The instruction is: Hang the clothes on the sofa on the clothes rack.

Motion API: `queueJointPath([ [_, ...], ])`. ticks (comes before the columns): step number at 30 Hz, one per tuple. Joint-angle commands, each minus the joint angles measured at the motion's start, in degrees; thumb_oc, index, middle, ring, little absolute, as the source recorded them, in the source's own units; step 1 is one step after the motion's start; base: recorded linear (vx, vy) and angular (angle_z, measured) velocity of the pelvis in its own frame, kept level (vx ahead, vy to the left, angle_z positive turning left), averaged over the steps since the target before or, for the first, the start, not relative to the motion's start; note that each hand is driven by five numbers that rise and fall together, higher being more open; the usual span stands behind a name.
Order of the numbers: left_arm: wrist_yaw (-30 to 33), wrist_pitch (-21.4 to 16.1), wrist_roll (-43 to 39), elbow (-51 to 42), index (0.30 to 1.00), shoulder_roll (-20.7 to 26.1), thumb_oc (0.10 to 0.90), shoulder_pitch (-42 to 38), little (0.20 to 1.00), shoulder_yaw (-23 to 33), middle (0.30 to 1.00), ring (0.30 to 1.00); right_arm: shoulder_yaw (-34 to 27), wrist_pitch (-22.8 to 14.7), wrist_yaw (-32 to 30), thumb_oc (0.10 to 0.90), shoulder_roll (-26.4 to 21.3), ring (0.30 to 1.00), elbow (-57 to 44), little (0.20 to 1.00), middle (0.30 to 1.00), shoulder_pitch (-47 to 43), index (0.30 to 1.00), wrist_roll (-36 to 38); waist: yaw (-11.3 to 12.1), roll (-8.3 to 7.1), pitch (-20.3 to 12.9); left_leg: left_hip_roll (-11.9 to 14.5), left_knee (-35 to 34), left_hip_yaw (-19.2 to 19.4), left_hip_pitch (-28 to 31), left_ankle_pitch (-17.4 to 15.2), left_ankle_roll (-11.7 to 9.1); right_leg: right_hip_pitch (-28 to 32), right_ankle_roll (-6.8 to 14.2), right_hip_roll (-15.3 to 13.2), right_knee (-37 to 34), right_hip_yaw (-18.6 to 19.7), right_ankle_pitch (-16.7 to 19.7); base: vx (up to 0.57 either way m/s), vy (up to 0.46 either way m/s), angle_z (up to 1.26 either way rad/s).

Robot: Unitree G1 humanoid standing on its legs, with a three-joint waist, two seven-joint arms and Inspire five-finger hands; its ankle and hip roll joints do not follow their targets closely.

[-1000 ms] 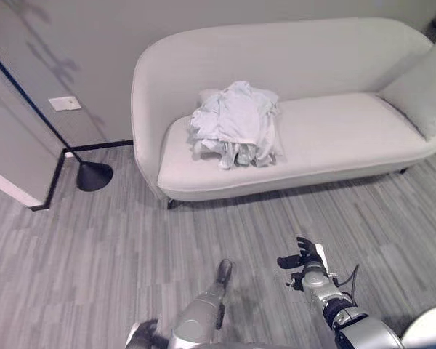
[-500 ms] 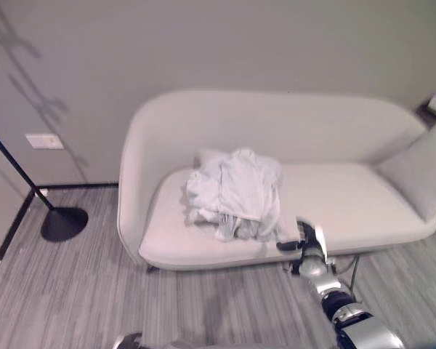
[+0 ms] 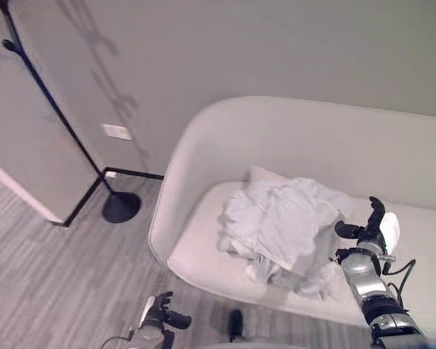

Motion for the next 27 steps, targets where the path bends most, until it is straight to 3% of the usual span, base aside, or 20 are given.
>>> queueJointPath([
  [1,0.3,0.9,-1.3,6.0,0.9,1.6,0.8,1.6,0.9,-2.7,0.9,0.9,-1.9,-4.9,-1.9,0.8,-2.9,0.9,-0.5,0.9,0.9,-7.9,0.9,3.0,2.1,-0.79,0.1,8.9,-15.1,-4.8,0.5,11.5,-1.3,6.7,12.1,-4.5,0.3,-0.9,-7.3,0.06,-0.079,0.59],
  [6,-1.3,0.6,-1.0,7.5,0.9,1.9,0.8,3.8,0.9,-3.3,0.9,0.9,0.5,-9.0,4.5,0.8,-3.4,0.9,6.9,0.9,0.9,-13.7,0.9,14.4,3.5,-1.25,0.1,9.7,-15.1,-6.1,-0.8,12.6,-2.9,6.7,11.2,-4.0,0.3,-2.9,-8.3,0.04,-0.058,0.17],
  [10,-1.5,0.6,-1.3,7.3,0.9,1.8,0.8,3.7,0.9,-3.9,0.9,0.9,1.2,-10.3,6.6,0.8,-3.0,0.9,5.2,0.9,0.9,-15.0,0.9,18.7,3.2,-1.27,0.8,9.9,-15.0,-5.7,-2.0,13.5,-3.8,6.8,11.1,-4.3,0.3,-4.2,-8.5,0.0,-0.013,-0.05],
  [12,-0.8,0.8,-0.9,6.7,0.9,1.3,0.8,3.0,0.9,-4.4,0.9,0.9,0.1,-10.1,6.1,0.8,-2.9,0.9,-0.1,0.9,0.9,-13.2,0.9,18.7,1.5,-1.13,2.4,11.1,-13.8,2.5,-5.0,13.4,-4.3,8.1,11.8,-6.2,0.3,-7.4,-9.3,-0.05,0.039,0.41],
  [13,-0.8,0.8,-0.9,6.7,0.9,1.4,0.8,3.0,0.9,-4.5,0.9,0.9,-0.1,-10.0,6.1,0.8,-2.9,0.9,-0.3,0.9,0.9,-13.0,0.9,18.7,1.5,-1.33,2.4,10.7,-13.5,2.4,-5.4,13.6,-4.2,7.8,12.0,-6.5,0.3,-7.4,-9.0,-0.04,0.049,0.71],
  [14,-0.8,1.0,-0.6,6.5,0.9,1.2,0.8,2.6,0.9,-4.4,0.9,0.9,-0.7,-9.9,6.2,0.8,-2.8,0.9,-1.9,0.9,0.9,-12.1,0.9,18.9,0.9,-1.2,2.9,11.6,-12.4,7.9,-6.3,12.7,-4.1,8.6,12.3,-7.2,0.3,-8.5,-9.5,-0.04,0.071,0.68],
  [15,-1.0,1.7,1.2,6.0,0.9,1.0,0.8,2.2,0.9,-4.6,0.9,0.9,-2.0,-9.4,6.5,0.8,-2.2,0.9,-3.4,0.9,0.9,-10.4,0.9,19.3,0.0,-1.23,3.3,12.6,-10.8,16.8,-8.0,12.3,-3.6,9.2,12.9,-8.5,0.3,-10.3,-9.4,-0.02,0.073,0.43],
  [16,-1.1,2.1,2.4,5.8,0.9,1.0,0.8,2.5,0.9,-5.1,0.9,0.9,-1.9,-8.9,6.8,0.8,-2.0,0.9,-3.5,0.9,0.9,-10.0,0.9,19.0,0.1,-0.91,3.1,12.7,-10.8,18.2,-7.9,12.1,-3.6,9.4,12.9,-8.4,0.3,-10.2,-9.5,-0.02,0.059,0.42],
  [27,-2.9,2.3,3.2,6.2,0.9,1.6,0.8,4.0,0.9,-6.1,0.9,0.9,2.0,-6.5,10.0,0.8,0.9,0.9,9.0,0.9,0.9,-9.9,0.9,18.4,0.4,0.02,0.6,13.2,-15.2,19.1,-3.7,12.5,-2.7,10.4,12.2,-7.9,0.3,-9.7,-10.0,0.06,0.027,0.08],
])
